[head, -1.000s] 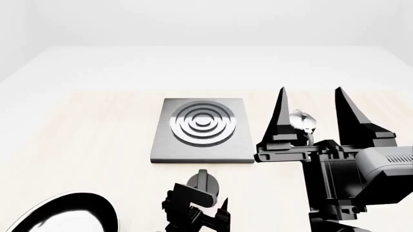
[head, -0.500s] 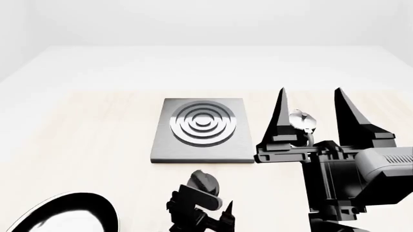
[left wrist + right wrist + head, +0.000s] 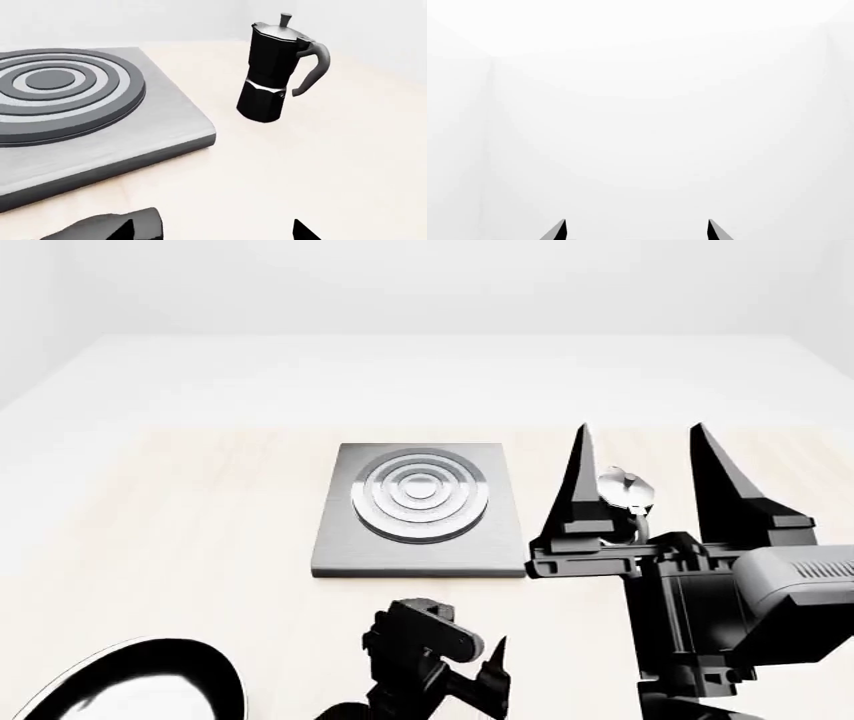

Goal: Turn on the stove and put the moka pot on it.

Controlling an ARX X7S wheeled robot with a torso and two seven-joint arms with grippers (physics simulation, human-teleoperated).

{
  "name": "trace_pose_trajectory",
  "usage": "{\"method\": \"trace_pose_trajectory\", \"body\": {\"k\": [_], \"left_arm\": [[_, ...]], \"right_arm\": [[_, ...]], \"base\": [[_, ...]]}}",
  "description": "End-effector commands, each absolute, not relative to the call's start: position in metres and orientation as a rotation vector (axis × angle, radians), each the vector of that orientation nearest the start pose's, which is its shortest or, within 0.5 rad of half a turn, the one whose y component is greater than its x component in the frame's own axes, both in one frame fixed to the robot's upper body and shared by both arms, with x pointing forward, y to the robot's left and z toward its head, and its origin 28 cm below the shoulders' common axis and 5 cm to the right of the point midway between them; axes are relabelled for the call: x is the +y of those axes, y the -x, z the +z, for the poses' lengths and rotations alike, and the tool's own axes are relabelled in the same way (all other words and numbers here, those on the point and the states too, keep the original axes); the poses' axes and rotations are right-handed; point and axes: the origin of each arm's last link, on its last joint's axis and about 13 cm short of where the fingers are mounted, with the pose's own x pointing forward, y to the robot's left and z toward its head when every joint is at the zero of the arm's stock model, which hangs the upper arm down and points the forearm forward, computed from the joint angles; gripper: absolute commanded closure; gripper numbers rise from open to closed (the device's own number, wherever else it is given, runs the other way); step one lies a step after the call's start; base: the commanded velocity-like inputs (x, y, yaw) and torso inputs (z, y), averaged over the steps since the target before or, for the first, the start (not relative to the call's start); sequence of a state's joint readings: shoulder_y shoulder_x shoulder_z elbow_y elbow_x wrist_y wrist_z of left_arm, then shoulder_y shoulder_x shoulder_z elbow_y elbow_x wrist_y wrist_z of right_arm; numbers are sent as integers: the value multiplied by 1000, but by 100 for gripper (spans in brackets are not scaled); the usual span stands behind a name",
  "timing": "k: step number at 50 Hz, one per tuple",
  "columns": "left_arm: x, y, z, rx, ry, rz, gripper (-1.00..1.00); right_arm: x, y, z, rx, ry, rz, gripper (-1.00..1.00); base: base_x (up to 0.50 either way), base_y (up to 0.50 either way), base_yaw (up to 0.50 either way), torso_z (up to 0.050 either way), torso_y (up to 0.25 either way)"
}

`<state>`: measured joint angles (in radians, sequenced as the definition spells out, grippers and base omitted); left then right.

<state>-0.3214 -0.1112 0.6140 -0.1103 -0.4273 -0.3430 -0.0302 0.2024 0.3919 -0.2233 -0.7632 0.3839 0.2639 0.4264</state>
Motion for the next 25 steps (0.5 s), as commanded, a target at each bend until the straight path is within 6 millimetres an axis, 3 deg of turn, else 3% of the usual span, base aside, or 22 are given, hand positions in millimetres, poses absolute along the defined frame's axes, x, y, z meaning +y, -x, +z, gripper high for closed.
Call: {"method": "trace_pose_trajectory", "body": {"k": [1,13,25], "left_arm": [[113,-247,53,193,52,-595,-100],[116,-250,69,53,47,-558,-100],[146,-250,109,-233,12,-353,-100]], "right_arm": [[-95,-198,179,-548,-84,74,-100],[-95,-198,179,-549,-83,75,-100],[-97,-198,180,-550,-79,67,-100]], "base": [[0,0,0,0,0],[0,0,0,0,0],[0,0,0,0,0]]}}
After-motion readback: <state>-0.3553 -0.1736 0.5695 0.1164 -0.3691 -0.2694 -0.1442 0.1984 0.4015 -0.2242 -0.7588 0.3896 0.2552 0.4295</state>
